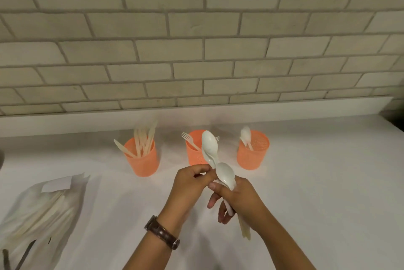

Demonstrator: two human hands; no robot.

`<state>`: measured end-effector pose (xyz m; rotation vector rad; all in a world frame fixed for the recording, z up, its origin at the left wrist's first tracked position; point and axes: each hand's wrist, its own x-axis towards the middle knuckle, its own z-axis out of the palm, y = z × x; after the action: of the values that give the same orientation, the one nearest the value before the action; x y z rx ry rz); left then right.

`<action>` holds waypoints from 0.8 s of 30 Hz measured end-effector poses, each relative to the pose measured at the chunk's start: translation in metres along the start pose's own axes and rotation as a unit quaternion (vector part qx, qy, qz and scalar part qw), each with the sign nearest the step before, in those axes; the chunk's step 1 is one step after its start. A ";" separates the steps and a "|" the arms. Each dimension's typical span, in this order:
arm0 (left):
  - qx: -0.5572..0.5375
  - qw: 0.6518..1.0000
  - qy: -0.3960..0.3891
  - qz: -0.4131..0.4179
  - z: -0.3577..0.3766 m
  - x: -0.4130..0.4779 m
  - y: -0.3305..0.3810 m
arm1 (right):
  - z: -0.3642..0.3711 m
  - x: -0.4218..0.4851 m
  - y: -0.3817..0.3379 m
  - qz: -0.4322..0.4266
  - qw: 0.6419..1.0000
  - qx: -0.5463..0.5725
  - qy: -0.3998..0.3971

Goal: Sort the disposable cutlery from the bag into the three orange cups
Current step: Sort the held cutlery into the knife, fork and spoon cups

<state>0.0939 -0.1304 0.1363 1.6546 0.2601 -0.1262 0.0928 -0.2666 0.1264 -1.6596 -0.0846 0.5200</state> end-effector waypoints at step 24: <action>0.072 0.980 0.085 0.167 0.178 0.143 0.036 | -0.162 -0.023 0.061 -0.028 0.844 0.535 -0.030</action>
<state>0.2540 -0.2964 0.1195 1.8324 0.0991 0.2569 0.1195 -0.4341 0.0854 -0.5359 0.1042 0.4422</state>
